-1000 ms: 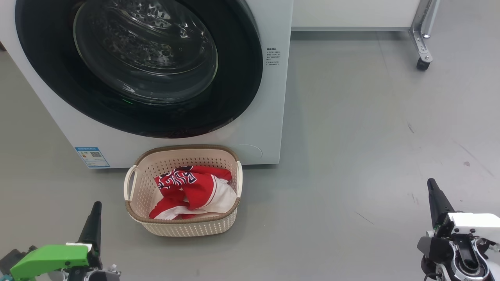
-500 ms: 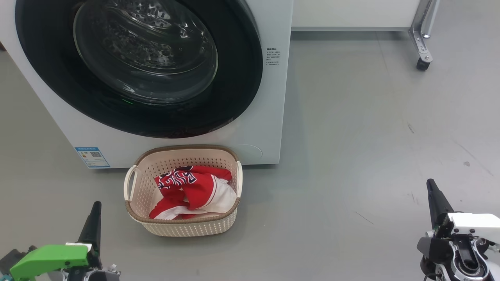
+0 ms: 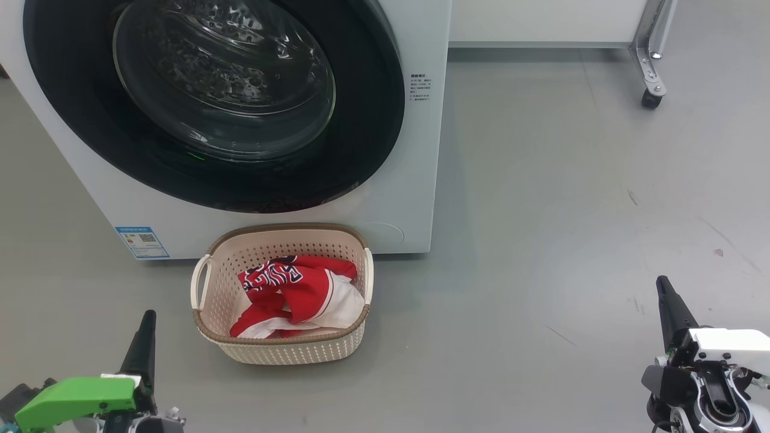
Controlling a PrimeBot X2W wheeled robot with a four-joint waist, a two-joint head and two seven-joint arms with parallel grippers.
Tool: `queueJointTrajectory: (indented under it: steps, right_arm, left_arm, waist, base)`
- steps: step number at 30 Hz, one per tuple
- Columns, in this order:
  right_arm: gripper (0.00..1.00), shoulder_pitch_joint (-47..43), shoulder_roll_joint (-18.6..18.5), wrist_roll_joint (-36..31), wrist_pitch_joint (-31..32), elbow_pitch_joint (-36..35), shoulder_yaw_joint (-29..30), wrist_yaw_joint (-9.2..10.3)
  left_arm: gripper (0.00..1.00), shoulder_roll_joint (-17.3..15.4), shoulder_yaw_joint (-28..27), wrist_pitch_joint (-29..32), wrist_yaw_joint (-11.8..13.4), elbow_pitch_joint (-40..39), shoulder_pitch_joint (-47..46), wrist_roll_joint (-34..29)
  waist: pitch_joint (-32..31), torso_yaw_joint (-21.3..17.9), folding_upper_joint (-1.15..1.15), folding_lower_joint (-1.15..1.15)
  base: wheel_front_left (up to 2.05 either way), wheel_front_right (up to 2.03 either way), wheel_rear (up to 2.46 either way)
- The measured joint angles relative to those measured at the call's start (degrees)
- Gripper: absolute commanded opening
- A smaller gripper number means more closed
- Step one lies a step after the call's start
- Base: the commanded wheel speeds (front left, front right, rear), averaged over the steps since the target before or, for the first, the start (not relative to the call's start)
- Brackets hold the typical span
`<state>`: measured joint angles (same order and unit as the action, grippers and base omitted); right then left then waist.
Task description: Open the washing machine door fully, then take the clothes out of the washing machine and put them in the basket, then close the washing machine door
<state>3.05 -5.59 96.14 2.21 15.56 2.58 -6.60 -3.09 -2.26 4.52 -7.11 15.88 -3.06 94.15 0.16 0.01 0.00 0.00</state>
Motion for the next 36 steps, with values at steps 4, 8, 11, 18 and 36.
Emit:
queueJointTrajectory:
  steps: [4,8,11,18,36]
  right_arm:
    - [0.0,0.0,0.0,0.0,0.0,0.0,0.0,-0.01]
    - [0.0,0.0,0.0,0.0,0.0,0.1,0.1,-0.07]
    - [0.0,0.0,0.0,0.0,0.0,0.2,0.1,-0.07]
    - [0.0,0.0,0.0,0.0,0.0,0.2,0.1,-0.08]
    - [0.0,0.0,0.1,0.0,0.1,0.3,0.2,-0.35]
  left_arm:
    - [0.0,0.0,0.0,0.0,0.0,0.0,0.0,0.0]
    - [0.0,0.0,0.0,0.0,0.0,0.0,0.0,0.0]
    - [0.0,0.0,0.0,0.0,0.0,0.0,0.0,0.0]
    - [0.0,0.0,-0.1,0.0,0.0,0.0,0.0,0.0]
    - [0.0,0.0,-0.1,0.0,0.0,0.0,0.0,0.0]
  waist:
    - [0.0,0.0,0.0,0.0]
    - [0.0,0.0,0.0,0.0]
    - [0.0,0.0,0.0,0.0]
    - [0.0,0.0,0.0,0.0]
    - [0.0,0.0,0.0,0.0]
  base:
    - [0.0,0.0,0.0]
    - [0.0,0.0,0.0]
    - [0.0,0.0,0.0]
    - [0.0,0.0,0.0]
    - [0.0,0.0,0.0]
